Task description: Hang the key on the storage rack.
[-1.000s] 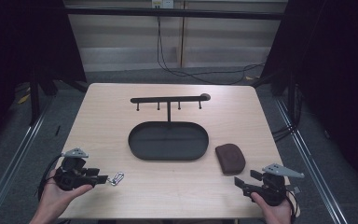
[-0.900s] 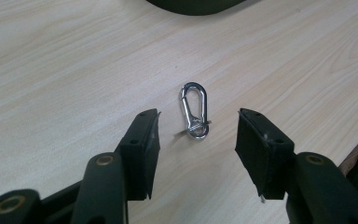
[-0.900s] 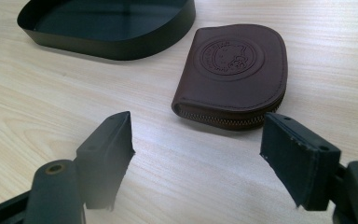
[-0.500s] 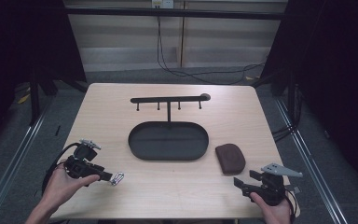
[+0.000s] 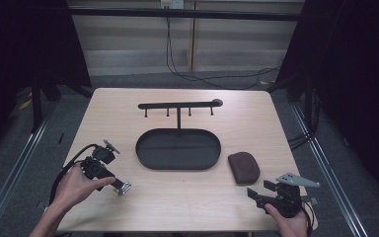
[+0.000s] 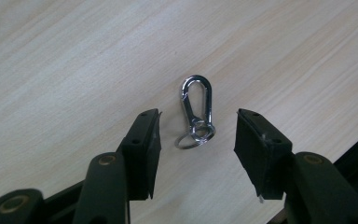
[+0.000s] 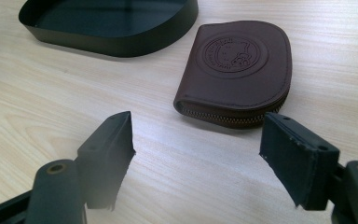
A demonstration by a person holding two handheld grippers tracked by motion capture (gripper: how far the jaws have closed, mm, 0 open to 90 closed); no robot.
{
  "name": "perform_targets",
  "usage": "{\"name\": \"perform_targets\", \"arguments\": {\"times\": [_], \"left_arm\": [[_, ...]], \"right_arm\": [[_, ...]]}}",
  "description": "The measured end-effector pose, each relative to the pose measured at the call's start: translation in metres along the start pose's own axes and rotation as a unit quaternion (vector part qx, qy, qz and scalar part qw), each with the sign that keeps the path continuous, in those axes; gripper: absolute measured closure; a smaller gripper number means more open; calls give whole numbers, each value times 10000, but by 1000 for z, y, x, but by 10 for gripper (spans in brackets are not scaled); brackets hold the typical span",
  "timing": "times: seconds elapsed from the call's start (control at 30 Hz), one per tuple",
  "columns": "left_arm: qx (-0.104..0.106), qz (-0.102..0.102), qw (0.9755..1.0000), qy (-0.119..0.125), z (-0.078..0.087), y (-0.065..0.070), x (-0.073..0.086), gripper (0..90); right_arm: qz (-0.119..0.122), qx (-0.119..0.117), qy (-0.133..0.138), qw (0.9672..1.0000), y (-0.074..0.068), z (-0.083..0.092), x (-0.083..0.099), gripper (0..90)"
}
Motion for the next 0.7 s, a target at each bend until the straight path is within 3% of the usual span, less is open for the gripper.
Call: {"name": "perform_targets", "arguments": {"times": [0.43,0.7], "left_arm": [[-276,20,9986,-439,-18,-2,-11,542],[-298,42,9975,-637,-28,6,-18,564]], "right_arm": [[7,-21,-28,10000,0,-1,0,263],[27,-11,-30,10000,0,-1,0,264]]}}
Point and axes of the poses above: each handheld gripper's, and its own axes: z roughly backward along the jaws, x roughly out of its underside, y roughly to its right, the point moved 7 cm from there along -z, roughly forward along the jaws, and after that the axes turned 2 degrees about -z, right-handed, at the moved point
